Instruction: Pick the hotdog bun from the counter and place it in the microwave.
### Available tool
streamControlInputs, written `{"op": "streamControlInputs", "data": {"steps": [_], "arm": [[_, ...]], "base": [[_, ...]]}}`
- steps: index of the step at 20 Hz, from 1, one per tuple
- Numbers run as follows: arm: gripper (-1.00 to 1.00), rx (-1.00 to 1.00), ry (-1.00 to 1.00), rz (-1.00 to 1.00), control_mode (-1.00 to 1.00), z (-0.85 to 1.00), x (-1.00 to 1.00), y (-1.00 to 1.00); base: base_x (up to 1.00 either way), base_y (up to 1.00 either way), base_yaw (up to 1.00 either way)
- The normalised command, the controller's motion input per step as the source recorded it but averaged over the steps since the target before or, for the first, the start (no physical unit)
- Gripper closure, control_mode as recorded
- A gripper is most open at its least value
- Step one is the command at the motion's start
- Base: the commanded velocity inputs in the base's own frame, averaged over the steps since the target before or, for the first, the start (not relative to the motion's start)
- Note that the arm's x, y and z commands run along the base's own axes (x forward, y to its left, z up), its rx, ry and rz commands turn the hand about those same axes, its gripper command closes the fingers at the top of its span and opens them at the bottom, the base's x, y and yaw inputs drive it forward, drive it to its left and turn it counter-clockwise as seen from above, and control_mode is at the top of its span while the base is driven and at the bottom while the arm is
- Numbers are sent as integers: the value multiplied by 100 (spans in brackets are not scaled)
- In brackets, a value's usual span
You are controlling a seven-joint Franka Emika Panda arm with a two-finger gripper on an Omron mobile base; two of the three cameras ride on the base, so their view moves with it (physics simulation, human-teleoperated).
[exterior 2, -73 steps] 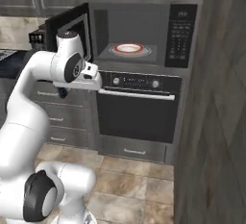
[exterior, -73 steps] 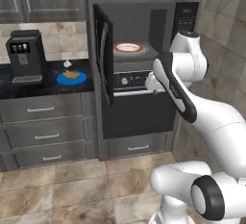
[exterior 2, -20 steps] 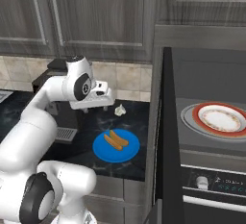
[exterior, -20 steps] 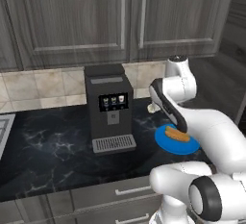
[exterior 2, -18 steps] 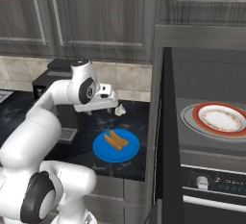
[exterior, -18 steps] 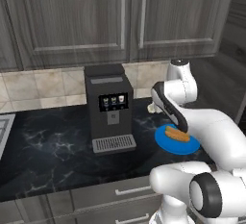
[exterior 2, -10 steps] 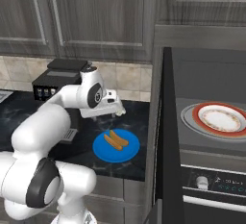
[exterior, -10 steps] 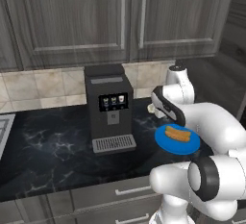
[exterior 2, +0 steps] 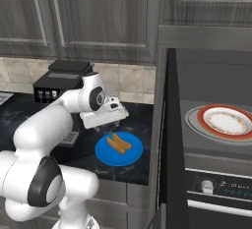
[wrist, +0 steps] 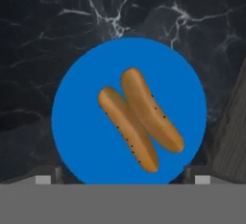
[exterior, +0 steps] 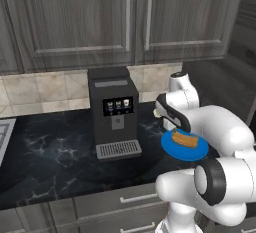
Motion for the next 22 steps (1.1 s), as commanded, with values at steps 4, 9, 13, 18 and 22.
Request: {"op": "streamControlInputs", "data": {"steps": [4,9,13,18,22], "arm": [[-100,-3,14,4,-100,-33,-28,-8],[-100,0,8,4,-100,-33,8,-9],[-100,0,8,7,-100,-27,36,-13],[-100,0,12,6,-100,-30,21,0],[-100,0,11,4,-100,-31,0,-1]], "base": [[0,0,0],[0,0,0],[0,0,0],[0,0,0],[0,0,0]]}}
